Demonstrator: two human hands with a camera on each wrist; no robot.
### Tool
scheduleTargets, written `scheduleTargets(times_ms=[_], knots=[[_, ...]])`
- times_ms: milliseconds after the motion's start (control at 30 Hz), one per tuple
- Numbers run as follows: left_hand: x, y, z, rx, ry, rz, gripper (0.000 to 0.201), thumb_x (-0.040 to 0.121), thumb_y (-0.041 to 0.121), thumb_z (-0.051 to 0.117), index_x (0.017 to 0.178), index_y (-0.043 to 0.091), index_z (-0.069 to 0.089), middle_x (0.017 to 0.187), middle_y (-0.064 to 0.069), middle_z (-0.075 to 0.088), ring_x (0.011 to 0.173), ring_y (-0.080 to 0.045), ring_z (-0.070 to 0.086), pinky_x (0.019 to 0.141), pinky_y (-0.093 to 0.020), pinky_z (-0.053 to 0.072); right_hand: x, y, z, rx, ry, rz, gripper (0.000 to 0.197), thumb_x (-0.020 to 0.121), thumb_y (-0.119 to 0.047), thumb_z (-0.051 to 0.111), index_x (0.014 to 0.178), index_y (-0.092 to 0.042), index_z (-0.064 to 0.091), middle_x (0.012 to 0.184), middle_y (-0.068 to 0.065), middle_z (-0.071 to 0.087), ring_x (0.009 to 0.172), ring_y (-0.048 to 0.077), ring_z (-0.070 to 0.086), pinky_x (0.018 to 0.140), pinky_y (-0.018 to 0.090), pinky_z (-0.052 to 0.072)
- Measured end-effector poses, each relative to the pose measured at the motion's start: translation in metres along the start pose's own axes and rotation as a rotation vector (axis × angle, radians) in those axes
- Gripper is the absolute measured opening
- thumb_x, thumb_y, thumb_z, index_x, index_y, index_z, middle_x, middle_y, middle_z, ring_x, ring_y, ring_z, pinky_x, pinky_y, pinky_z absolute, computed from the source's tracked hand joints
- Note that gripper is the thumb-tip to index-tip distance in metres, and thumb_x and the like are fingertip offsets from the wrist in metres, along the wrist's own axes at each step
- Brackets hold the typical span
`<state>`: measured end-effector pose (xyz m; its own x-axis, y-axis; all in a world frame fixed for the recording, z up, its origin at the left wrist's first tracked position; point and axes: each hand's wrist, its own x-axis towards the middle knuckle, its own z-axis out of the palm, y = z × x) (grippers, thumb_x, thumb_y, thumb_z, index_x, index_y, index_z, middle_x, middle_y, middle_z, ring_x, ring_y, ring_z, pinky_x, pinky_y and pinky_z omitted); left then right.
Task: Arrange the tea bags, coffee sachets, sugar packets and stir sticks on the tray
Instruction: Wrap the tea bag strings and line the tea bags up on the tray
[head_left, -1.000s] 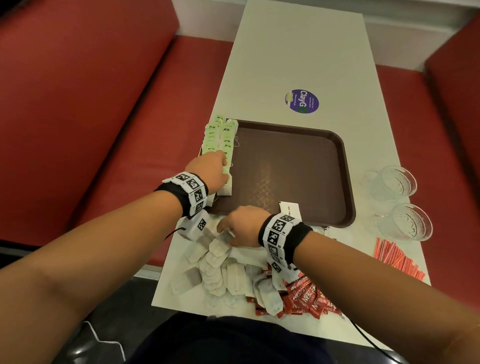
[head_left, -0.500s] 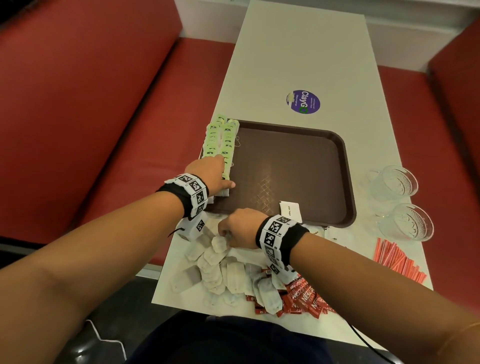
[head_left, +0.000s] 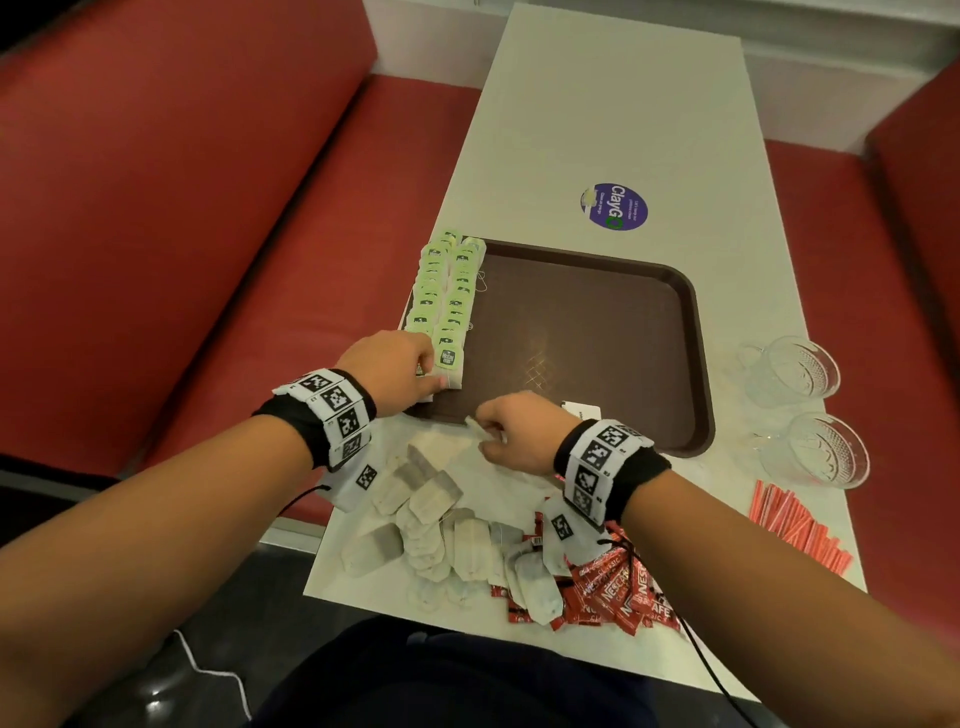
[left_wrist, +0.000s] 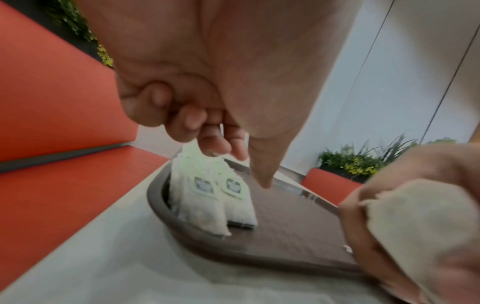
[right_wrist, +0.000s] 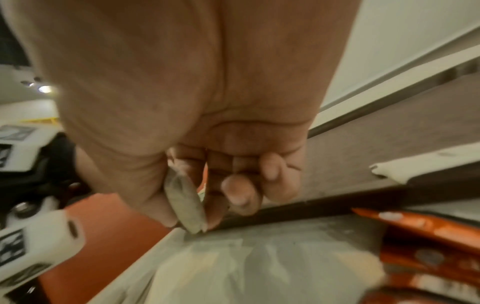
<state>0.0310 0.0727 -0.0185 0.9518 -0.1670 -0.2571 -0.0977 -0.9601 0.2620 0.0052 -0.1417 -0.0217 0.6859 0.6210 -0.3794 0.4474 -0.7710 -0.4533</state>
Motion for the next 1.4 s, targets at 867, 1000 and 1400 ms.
scheduleTargets(times_ms=[867,1000,1400], knots=[[-0.047,0.007,0.011,-0.155,-0.088,0.447,0.016,0.092,0.04,0.066,0.1,0.029,0.075,0.101,0.012,0.067,0.089,-0.009,0.062,0.074,-0.027,0.046,-0.018,-0.003,0.012,0.198,0.09,-0.007,0.03,0.083,-0.041,0.074,0.103,-0.026,0.057,0.087,-0.008,0.058,0.075,0.013,0.053,0.064,0.027,0.038],[-0.039,0.014,0.0,-0.241,0.013,0.471,0.018,0.091,0.044,0.063,0.097,0.031,0.075,0.089,0.011,0.067,0.079,-0.007,0.061,0.071,-0.035,0.051,-0.01,-0.001,0.006,0.24,0.212,-0.013,0.015,0.09,-0.033,0.067,0.084,-0.027,0.054,0.077,-0.01,0.054,0.075,0.015,0.053,0.064,0.027,0.036],[0.001,0.008,0.012,-0.199,-0.012,0.032,0.013,0.099,0.027,0.056,0.101,0.02,0.067,0.087,0.002,0.07,0.087,-0.023,0.065,0.072,-0.031,0.048,0.011,0.017,-0.004,0.19,0.202,0.122,0.015,0.097,-0.03,0.057,0.109,-0.022,0.061,0.102,0.001,0.067,0.09,0.021,0.062,0.078,0.033,0.05]])
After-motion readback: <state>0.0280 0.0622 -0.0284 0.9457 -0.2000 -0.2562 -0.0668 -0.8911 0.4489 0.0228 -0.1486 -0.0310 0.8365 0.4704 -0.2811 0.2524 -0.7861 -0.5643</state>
